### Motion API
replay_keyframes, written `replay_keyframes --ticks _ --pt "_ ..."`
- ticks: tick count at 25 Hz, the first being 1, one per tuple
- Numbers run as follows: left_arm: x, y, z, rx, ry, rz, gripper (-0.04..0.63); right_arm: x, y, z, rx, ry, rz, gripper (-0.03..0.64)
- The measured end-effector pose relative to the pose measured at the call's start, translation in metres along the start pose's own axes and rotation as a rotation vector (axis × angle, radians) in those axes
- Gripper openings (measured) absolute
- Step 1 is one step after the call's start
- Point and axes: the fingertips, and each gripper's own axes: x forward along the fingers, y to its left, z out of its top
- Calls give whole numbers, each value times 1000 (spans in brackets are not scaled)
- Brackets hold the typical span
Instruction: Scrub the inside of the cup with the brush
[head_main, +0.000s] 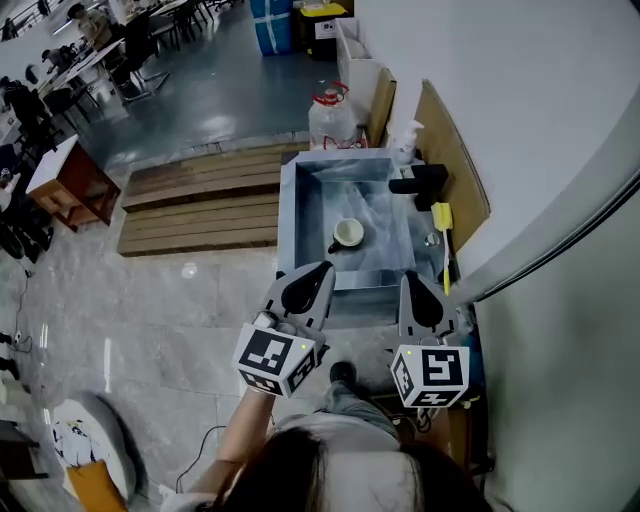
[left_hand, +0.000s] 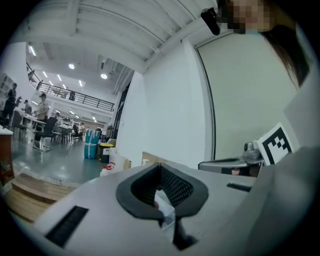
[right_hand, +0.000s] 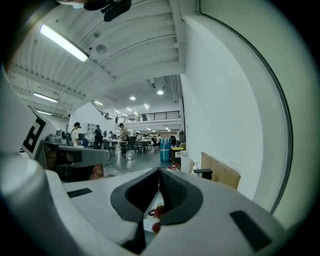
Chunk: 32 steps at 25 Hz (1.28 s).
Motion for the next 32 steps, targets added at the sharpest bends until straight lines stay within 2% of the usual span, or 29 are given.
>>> replay_keyframes --ticks 12,18,25,32 --pt "55 23 -32 -16 66 42 9 47 -36 -27 -24 72 34 26" --pt "70 36 -57 -15 140 35 11 63 -47 -40 -18 121 33 28" --pt "89 65 -87 -51 218 36 11 81 -56 -58 -25 190 27 28" --pt "113 91 -123 -66 319 13 12 100 -71 -79 -24 260 -6 29"
